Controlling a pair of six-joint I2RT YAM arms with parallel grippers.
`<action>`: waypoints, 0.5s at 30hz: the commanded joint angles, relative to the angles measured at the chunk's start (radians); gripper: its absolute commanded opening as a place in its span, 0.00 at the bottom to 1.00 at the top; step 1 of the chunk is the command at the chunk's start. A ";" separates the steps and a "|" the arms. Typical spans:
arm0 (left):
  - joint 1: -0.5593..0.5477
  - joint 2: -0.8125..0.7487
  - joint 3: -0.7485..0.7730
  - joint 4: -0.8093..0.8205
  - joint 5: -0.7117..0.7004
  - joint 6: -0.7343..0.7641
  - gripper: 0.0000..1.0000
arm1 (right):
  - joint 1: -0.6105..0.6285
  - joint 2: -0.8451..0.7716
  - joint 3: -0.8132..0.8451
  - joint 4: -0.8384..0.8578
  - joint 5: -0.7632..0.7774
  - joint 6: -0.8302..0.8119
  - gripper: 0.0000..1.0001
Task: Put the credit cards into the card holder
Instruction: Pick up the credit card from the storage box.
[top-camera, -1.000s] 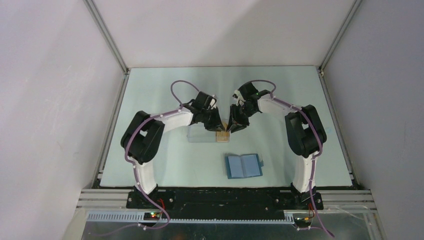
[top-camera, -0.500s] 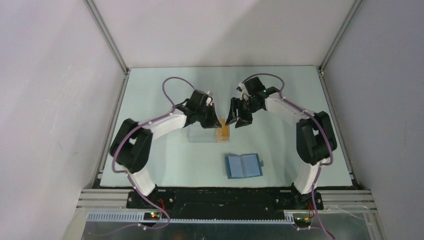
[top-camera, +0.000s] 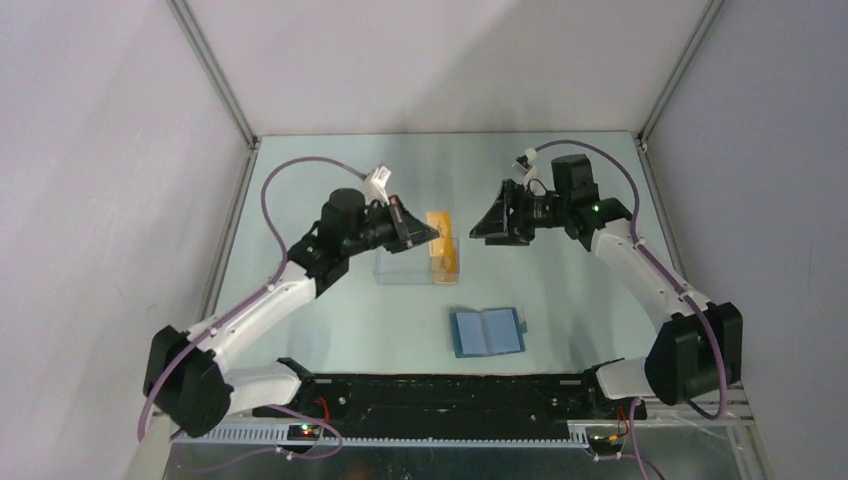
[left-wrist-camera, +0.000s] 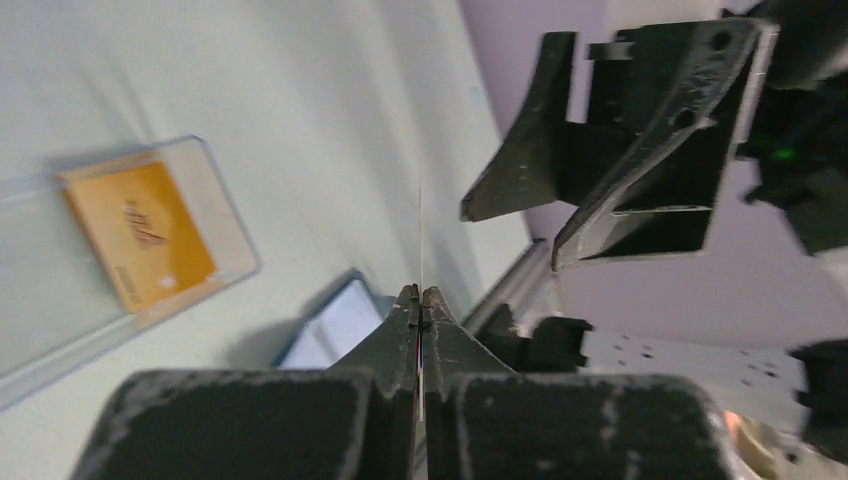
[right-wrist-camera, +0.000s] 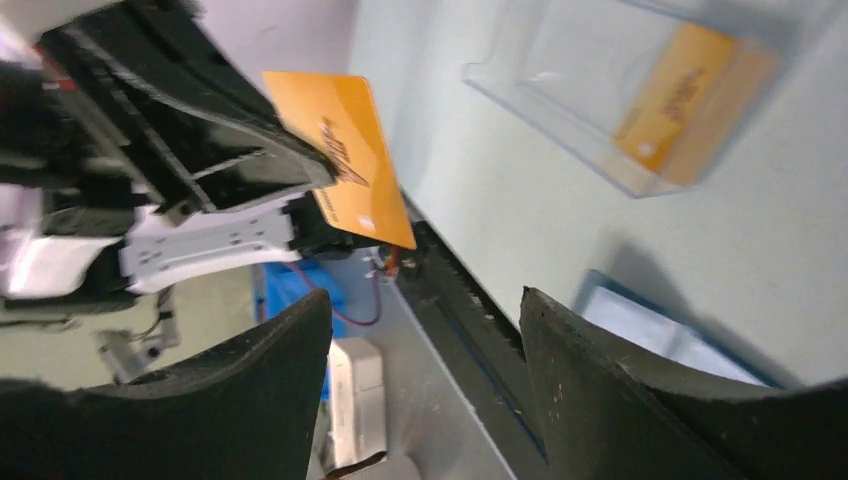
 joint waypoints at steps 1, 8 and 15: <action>-0.016 -0.109 -0.138 0.367 0.146 -0.224 0.00 | 0.001 -0.101 -0.092 0.196 -0.225 0.109 0.71; -0.058 -0.160 -0.214 0.558 0.203 -0.346 0.00 | 0.025 -0.151 -0.183 0.432 -0.331 0.261 0.62; -0.060 -0.174 -0.243 0.621 0.201 -0.395 0.00 | 0.069 -0.138 -0.184 0.521 -0.339 0.315 0.49</action>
